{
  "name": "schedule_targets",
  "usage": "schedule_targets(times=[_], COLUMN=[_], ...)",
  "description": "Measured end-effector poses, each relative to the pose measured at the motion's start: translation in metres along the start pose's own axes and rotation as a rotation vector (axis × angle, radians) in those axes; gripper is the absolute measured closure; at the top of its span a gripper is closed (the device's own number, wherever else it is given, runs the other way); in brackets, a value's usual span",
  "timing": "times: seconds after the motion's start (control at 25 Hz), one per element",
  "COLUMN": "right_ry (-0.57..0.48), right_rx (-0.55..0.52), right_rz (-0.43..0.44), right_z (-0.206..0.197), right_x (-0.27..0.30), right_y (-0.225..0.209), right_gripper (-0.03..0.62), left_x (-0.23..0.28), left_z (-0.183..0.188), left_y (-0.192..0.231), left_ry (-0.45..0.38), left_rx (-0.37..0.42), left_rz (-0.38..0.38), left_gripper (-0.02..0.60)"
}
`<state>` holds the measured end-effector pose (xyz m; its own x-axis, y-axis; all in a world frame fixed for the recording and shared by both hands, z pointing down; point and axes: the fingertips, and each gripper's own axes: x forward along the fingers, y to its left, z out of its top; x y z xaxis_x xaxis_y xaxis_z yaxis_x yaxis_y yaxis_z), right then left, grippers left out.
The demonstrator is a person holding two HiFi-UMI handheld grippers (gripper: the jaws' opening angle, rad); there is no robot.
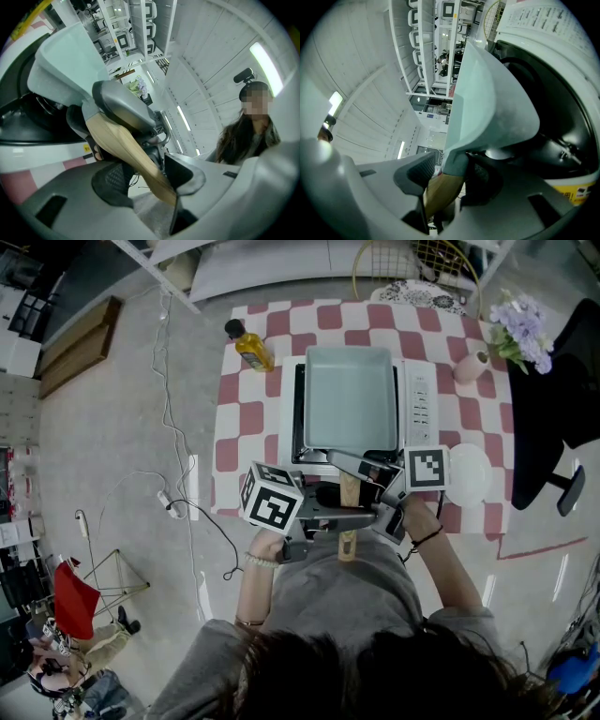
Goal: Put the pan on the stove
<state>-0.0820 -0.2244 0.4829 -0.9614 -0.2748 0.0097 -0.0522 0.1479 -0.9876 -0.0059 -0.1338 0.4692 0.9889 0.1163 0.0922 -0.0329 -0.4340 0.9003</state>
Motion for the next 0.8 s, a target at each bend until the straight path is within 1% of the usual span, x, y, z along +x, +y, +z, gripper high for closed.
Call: schedule_targets(times=[0.44,0.8], right_ry=[-0.004,-0.01], right_rx=[0.006,-0.022], right_rz=[-0.003,0.001], right_z=[-0.0033,-0.0045], right_x=[0.001,0.0024], right_y=[-0.0011,-0.0037], right_gripper=[0.407,0.407], left_x=[-0.0009,-0.0015], left_z=[-0.0041,-0.0088], left_y=[0.0009,0.0058], left_ry=[0.01,0.021], left_rx=[-0.007,-0.005], left_rz=[0.0,-0.001], left_gripper=[0.364,0.364])
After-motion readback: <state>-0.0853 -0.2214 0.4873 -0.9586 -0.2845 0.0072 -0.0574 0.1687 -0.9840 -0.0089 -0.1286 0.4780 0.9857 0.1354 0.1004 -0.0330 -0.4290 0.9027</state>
